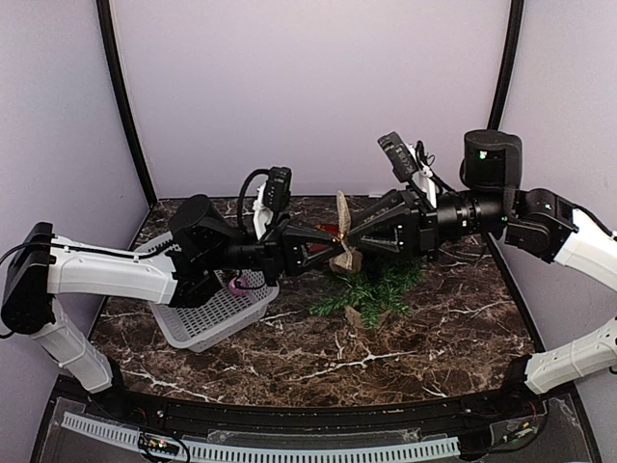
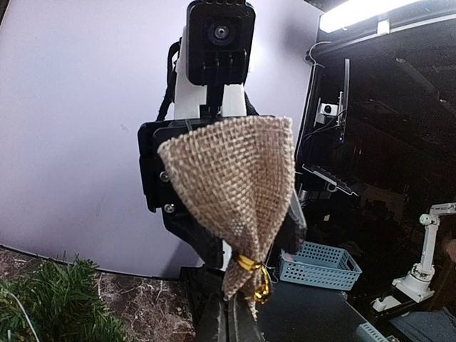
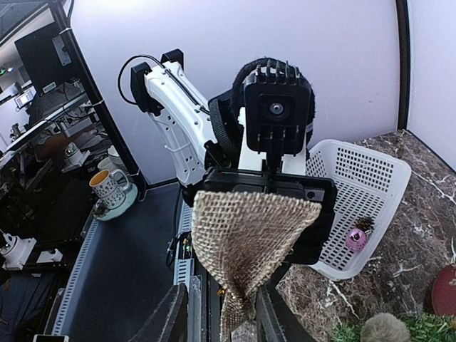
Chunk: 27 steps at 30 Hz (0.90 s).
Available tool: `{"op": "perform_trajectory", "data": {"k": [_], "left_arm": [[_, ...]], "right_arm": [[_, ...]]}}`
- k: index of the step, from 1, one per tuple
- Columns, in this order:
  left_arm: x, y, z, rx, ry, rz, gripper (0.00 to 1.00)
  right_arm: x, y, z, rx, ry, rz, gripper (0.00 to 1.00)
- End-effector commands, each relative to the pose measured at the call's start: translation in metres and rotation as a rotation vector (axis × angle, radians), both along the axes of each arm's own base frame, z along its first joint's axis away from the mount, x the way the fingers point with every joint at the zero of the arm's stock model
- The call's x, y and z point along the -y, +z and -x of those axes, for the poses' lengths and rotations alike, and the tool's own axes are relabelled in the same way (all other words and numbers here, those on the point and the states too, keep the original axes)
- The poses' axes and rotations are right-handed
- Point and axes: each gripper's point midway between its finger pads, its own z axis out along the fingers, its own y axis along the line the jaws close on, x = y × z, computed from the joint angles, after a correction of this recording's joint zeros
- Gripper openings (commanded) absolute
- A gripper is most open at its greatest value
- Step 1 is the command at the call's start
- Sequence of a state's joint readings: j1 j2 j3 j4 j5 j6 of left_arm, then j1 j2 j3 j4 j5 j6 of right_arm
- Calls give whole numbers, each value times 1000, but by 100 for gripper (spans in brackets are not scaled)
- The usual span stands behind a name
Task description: Decorate the small christmas tree
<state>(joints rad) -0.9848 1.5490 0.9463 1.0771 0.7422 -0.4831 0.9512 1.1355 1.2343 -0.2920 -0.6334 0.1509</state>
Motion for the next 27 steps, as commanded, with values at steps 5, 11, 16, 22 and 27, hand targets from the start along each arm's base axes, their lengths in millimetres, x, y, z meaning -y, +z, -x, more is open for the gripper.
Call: {"op": "perform_trajectory", "data": {"k": [5, 11, 16, 22, 27], "left_arm": [[-1, 16, 10, 39, -44, 38, 0], [-1, 15, 9, 37, -35, 35, 0], [-2, 11, -1, -4, 36, 12, 38], [-14, -17, -20, -71, 196, -87, 57], [-23, -35, -25, -101, 259, -148, 58]], "right_arm": [[-6, 11, -3, 18, -10, -34, 30], [-4, 13, -4, 18, -28, -36, 3], [6, 14, -8, 4, -91, 6, 0], [35, -17, -29, -26, -295, 196, 0], [65, -52, -47, -83, -479, 393, 0]]}}
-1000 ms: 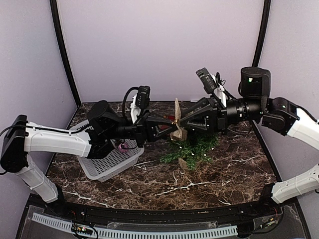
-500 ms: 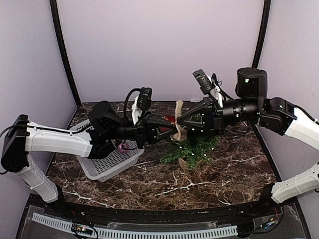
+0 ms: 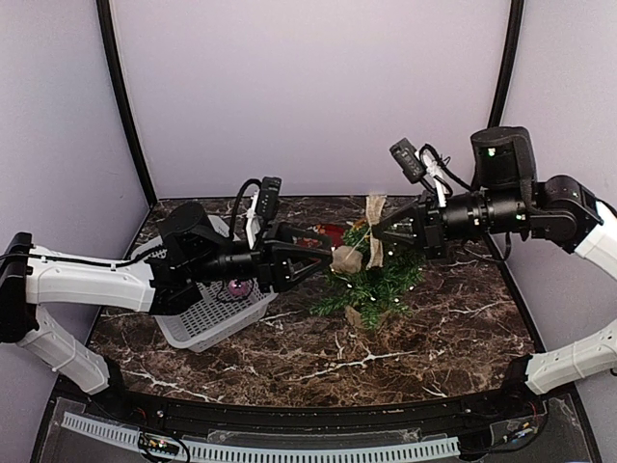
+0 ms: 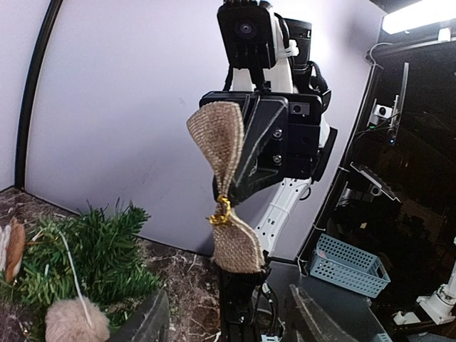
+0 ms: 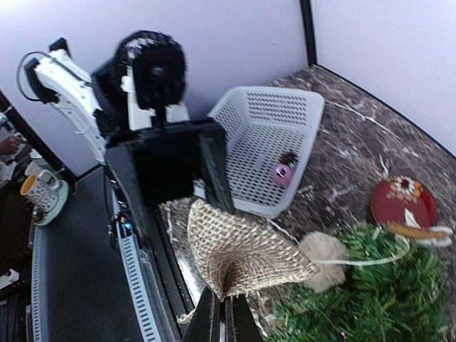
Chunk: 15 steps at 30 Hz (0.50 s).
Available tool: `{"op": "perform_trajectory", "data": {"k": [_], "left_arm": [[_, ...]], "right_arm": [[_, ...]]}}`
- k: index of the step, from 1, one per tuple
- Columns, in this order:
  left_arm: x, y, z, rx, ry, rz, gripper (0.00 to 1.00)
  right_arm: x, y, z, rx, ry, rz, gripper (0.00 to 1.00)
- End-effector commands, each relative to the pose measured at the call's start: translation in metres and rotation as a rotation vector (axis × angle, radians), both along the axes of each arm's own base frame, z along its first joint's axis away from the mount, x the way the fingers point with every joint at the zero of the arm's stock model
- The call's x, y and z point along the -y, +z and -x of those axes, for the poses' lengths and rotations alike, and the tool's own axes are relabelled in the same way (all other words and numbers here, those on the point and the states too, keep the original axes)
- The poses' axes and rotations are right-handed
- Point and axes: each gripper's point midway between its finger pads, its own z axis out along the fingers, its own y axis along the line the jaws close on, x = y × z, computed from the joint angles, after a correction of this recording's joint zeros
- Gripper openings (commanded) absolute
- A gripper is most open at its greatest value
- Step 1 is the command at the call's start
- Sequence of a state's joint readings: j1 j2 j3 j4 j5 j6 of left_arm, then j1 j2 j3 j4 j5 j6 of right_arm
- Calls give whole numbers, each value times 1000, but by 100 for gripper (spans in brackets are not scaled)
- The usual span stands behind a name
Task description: Decorate the small christmas tree
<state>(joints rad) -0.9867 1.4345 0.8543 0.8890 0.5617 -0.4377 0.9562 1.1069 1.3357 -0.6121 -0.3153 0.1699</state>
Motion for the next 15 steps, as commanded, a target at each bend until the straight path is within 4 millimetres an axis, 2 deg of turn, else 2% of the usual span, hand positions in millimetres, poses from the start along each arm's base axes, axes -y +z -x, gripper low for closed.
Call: {"op": "perform_trajectory", "data": {"k": [1, 7, 15], "left_arm": [[-11, -14, -6, -14, 81, -54, 58], [-11, -21, -7, -31, 85, -57, 58], [-11, -23, -6, -27, 84, -58, 58]], "right_arm": [[36, -35, -17, -54, -205, 206, 0], [59, -54, -22, -59, -298, 324, 0], [62, -64, -16, -26, -279, 491, 0]]}}
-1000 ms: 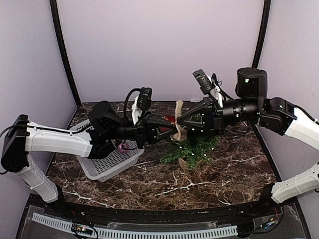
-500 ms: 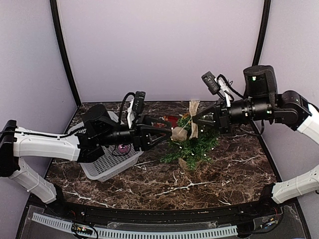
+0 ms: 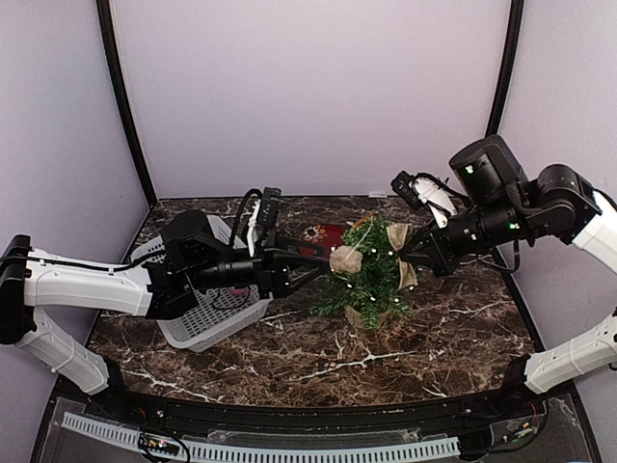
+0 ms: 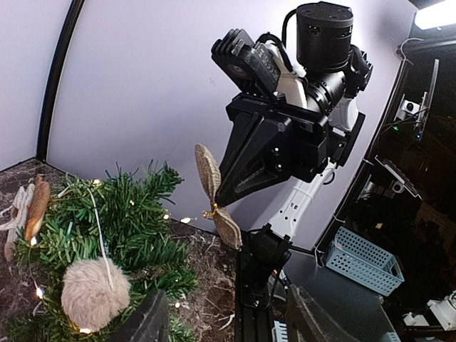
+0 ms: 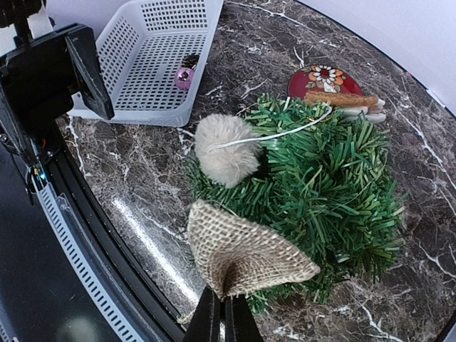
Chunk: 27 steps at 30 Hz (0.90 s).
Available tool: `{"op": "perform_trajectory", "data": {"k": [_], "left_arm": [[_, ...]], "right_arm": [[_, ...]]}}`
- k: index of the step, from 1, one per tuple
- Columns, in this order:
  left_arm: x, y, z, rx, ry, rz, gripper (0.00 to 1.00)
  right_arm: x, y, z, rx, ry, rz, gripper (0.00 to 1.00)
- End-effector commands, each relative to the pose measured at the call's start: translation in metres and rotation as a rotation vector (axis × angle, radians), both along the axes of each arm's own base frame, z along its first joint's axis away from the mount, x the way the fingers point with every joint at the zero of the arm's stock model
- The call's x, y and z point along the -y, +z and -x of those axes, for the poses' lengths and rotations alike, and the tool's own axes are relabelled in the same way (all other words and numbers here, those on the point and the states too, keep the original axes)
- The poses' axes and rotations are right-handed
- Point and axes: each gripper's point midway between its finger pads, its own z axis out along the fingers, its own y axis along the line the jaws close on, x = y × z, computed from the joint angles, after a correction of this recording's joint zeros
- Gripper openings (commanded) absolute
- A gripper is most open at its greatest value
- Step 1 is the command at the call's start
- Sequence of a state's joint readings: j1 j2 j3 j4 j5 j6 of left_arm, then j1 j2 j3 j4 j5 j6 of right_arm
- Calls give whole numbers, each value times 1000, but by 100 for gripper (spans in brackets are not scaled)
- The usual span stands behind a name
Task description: Decorate the small christmas tree
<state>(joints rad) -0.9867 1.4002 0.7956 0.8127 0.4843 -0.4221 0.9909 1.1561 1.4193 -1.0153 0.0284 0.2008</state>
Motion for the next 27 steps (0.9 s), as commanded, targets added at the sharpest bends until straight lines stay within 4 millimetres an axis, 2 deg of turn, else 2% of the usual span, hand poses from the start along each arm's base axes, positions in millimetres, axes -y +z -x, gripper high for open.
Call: {"op": "perform_trajectory", "data": {"k": [1, 3, 10, 14, 23, 27], "left_arm": [[-4, 5, 3, 26, 6, 18, 58], [-6, 6, 2, 31, 15, 20, 58], [-9, 11, 3, 45, 26, 24, 59], [-10, 11, 3, 51, 29, 25, 59], [-11, 14, 3, 66, 31, 30, 59], [-10, 14, 3, 67, 31, 31, 59]], "right_arm": [[4, -1, 5, 31, 13, 120, 0], [1, -7, 11, 39, 41, 186, 0], [3, -8, 0, 109, -4, 371, 0], [-6, -11, 0, 131, 1, 415, 0], [-3, -4, -16, 197, -76, 463, 0], [-10, -10, -14, 198, -43, 480, 0]]}}
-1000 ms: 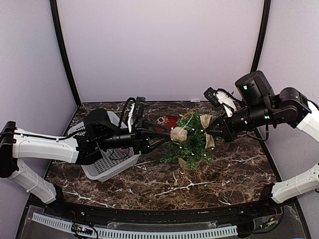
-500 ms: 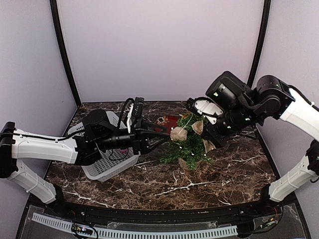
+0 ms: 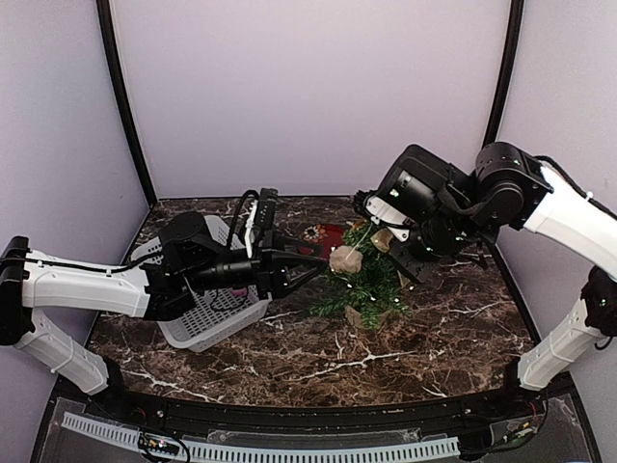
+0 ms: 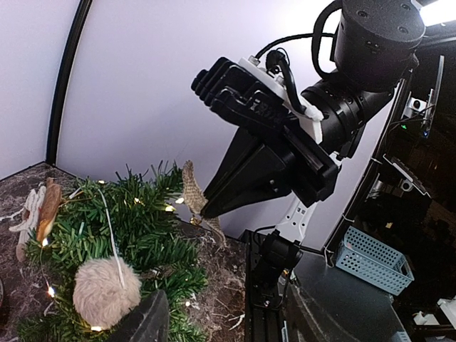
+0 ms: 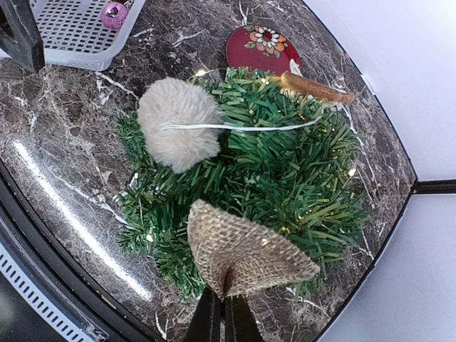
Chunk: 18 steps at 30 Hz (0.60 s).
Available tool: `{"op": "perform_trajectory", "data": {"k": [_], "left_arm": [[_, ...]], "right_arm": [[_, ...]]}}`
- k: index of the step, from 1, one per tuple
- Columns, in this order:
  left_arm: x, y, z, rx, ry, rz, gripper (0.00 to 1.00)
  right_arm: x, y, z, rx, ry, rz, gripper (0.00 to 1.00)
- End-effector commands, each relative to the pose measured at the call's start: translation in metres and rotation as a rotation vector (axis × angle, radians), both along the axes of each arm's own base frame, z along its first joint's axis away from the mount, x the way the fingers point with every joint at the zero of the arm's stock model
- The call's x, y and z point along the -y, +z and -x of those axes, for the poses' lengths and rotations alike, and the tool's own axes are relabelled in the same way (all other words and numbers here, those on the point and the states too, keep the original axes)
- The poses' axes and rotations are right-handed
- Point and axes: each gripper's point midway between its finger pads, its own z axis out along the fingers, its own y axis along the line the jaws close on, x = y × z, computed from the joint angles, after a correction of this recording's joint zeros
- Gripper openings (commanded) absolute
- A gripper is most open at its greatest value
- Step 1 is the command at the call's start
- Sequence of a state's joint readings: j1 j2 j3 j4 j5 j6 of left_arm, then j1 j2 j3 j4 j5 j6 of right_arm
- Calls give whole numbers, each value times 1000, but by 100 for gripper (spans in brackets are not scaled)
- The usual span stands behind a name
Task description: Decorate the small christmas tree
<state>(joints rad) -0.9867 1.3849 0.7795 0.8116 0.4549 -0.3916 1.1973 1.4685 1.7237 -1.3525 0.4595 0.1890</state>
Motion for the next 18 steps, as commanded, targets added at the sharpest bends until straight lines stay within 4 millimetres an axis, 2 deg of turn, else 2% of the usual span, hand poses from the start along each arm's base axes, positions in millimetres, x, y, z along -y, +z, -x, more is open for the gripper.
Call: {"op": "perform_trajectory", "data": {"k": [1, 18], "left_arm": [[-6, 15, 6, 43, -2, 34, 59], [-5, 17, 5, 49, -4, 39, 59]], "right_arm": [[-3, 1, -2, 31, 7, 21, 0], [-9, -27, -11, 75, 41, 148, 0]]}}
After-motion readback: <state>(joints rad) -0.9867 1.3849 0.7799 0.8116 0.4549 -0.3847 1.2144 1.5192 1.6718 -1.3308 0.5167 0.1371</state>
